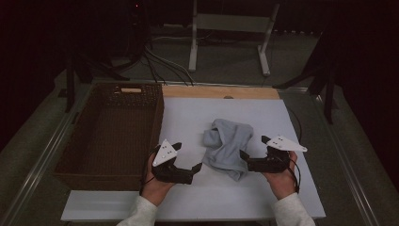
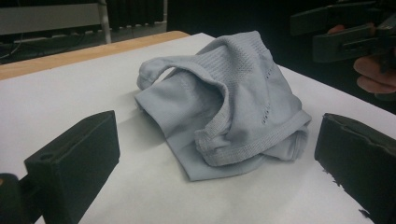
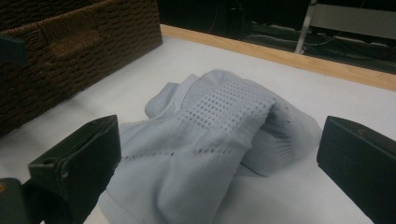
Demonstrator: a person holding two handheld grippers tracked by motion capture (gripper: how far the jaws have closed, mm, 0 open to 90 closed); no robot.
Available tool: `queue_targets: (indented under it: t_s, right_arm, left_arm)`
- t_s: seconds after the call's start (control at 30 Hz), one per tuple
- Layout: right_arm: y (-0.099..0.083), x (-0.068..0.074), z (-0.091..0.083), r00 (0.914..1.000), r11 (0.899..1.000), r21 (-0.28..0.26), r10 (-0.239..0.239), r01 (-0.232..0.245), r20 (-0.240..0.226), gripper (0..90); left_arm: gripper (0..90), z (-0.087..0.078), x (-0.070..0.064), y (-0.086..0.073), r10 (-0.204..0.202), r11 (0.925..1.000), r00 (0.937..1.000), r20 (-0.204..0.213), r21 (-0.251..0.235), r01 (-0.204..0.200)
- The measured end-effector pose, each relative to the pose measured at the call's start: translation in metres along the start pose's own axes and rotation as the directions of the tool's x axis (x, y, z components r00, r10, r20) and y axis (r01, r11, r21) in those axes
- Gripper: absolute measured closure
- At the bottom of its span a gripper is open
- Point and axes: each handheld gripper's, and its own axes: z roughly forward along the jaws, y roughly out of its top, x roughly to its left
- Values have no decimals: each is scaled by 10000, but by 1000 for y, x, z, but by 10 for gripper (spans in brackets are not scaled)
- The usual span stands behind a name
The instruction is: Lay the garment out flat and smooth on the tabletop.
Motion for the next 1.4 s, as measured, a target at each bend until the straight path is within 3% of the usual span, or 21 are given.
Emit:
queue_targets:
  t_s: [0.33,0.47,0.6,0.67,0.83,1.0,1.03,1.07,1.17,1.4]
  right_arm:
    - [3,3,15,10000,9993,379,43,-43,2,0]
    - [1,4,21,10000,9972,746,97,-96,-12,48]
    - [-1,6,25,9998,9935,1131,142,-123,-153,143]
    - [-1,7,27,9999,9926,1209,115,-127,105,178]
    - [-2,9,30,9996,9901,1398,122,-155,240,301]
    - [-2,15,28,9988,9854,1694,-255,182,412,529]
    - [-2,15,28,9988,9854,1694,-255,182,412,529]
    - [-1,17,27,9984,9824,1844,-385,302,414,636]
    - [-1,17,26,9991,9794,2006,-302,234,306,791]
    - [5,23,13,9991,9811,1914,-344,288,262,833]
  left_arm:
    - [5,0,-1,0,0,10000,10000,21,-12,0]
    - [5,-1,-1,0,-16,10000,10000,25,-40,17]
    - [5,0,-1,0,5,10000,10000,43,-40,-4]
    - [5,0,-1,0,9,10000,10000,44,-31,-9]
    - [5,0,-1,1,0,10000,10000,51,-45,0]
    - [5,0,-2,0,8,10000,10000,79,-37,-8]
    - [5,0,-2,0,8,10000,10000,79,-37,-8]
    - [5,1,-2,0,28,10000,10000,87,-16,-28]
    - [5,1,-3,0,21,10000,9999,113,-17,-20]
    - [6,1,-2,1,1,10000,9999,101,-43,0]
